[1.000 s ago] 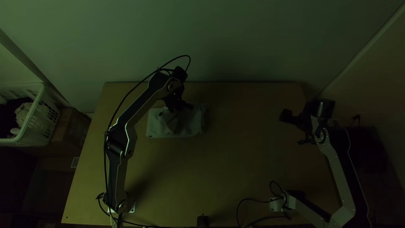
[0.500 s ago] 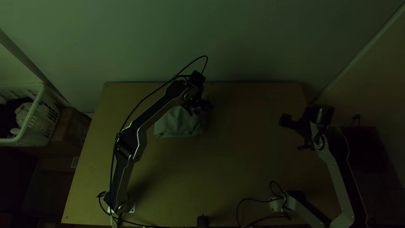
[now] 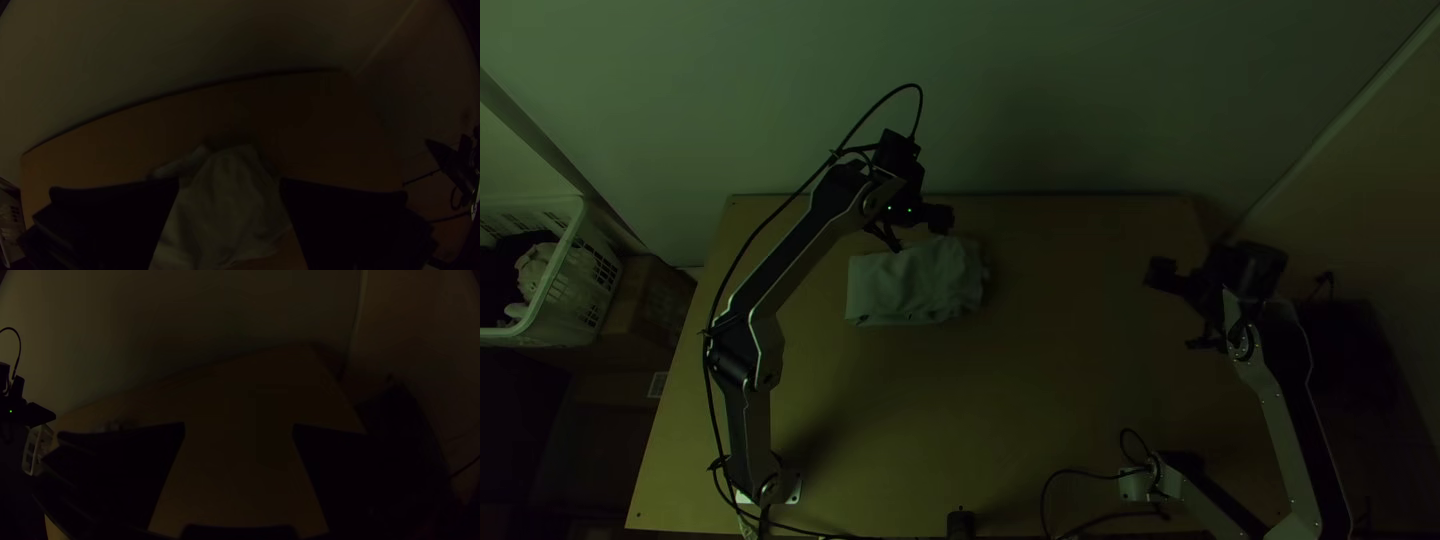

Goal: Fold the t-shirt

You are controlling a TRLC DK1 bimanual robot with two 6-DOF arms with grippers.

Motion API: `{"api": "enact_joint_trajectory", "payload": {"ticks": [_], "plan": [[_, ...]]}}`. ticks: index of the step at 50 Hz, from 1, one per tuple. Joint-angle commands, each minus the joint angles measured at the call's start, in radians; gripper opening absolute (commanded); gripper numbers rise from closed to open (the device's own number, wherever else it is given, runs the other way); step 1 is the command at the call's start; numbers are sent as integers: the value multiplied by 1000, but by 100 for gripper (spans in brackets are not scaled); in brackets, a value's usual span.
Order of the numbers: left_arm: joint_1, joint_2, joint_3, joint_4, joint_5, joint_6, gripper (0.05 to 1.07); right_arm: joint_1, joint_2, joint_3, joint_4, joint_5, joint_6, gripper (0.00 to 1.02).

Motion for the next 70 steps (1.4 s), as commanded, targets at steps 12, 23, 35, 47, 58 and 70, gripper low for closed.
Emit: {"api": "enact_joint_trajectory", "payload": {"ticks": [12,23,35,47,58,70], "plan": [[150,-253,-112,13,3,82,103,12,-48,118,121,-40,-89,99],[270,-493,-353,165,3,154,103,-9,-143,139,214,-38,-170,99],[381,-781,-638,317,4,183,103,-54,-254,135,236,-38,-206,99],[499,-1039,-890,446,6,205,103,-67,-404,50,276,-38,-203,99],[557,-1264,-1100,624,4,224,103,-55,-527,-32,335,-38,-201,99],[623,-1502,-1354,777,4,223,103,-47,-688,-160,345,-38,-204,99]]}}
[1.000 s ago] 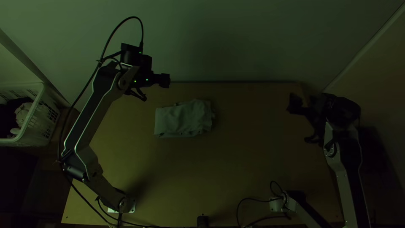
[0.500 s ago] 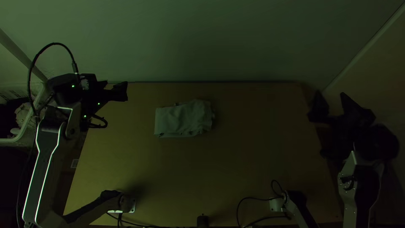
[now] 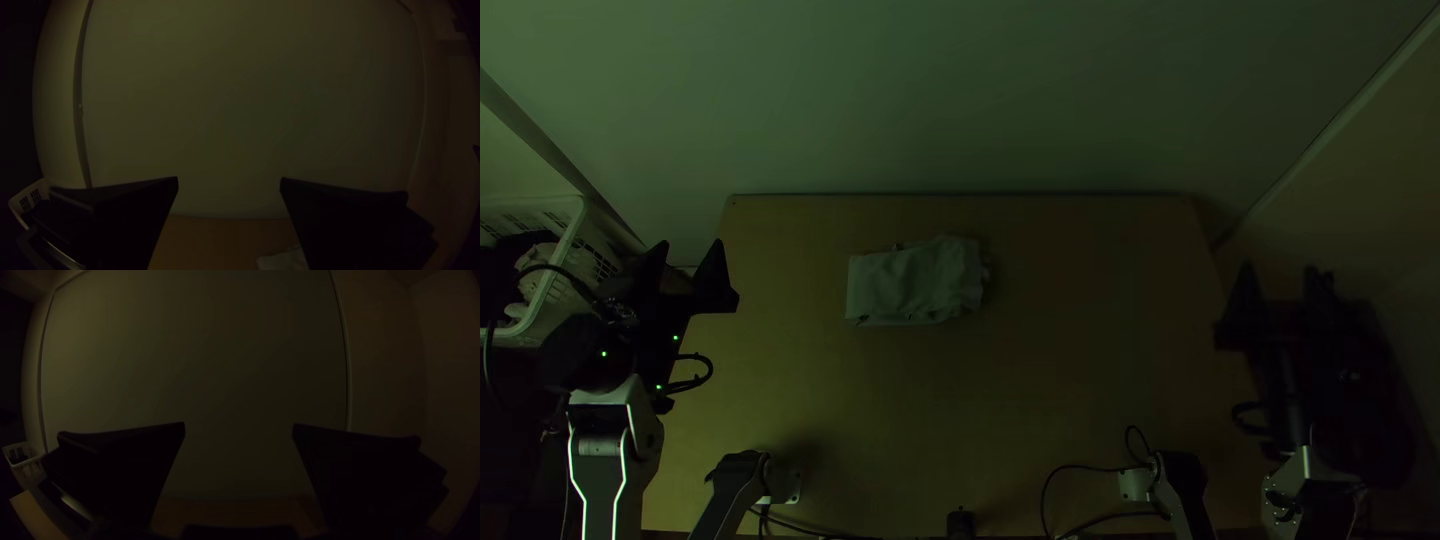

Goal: Fold the t-shirt

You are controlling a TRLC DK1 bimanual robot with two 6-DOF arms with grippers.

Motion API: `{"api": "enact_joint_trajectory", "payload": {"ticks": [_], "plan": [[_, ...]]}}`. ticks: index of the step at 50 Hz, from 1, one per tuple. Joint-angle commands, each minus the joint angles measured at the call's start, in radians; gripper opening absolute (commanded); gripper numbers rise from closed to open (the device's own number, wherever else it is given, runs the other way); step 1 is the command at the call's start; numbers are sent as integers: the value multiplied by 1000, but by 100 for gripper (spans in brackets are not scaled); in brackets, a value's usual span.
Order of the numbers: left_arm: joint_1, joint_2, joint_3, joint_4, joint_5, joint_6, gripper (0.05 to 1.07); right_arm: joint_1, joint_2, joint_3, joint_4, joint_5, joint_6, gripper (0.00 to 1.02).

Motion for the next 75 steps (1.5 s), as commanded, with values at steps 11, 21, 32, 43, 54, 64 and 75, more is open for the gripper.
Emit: {"api": "enact_joint_trajectory", "payload": {"ticks": [11,21,32,43,54,64,75], "plan": [[81,-311,-334,162,4,27,103,31,-255,-216,22,-2,-16,99],[73,-544,-565,213,6,40,103,35,-411,-385,12,-3,-16,99],[89,-584,-728,274,-1,66,103,31,-411,-538,2,-2,-9,99],[86,-584,-877,325,-4,113,103,18,-413,-686,10,1,2,99],[77,-584,-969,300,-4,150,103,-75,-413,-807,73,5,14,99],[153,-582,-969,284,-2,153,103,-117,-405,-847,62,9,16,99],[156,-582,-967,282,3,153,103,-127,-408,-847,62,11,13,99]]}}
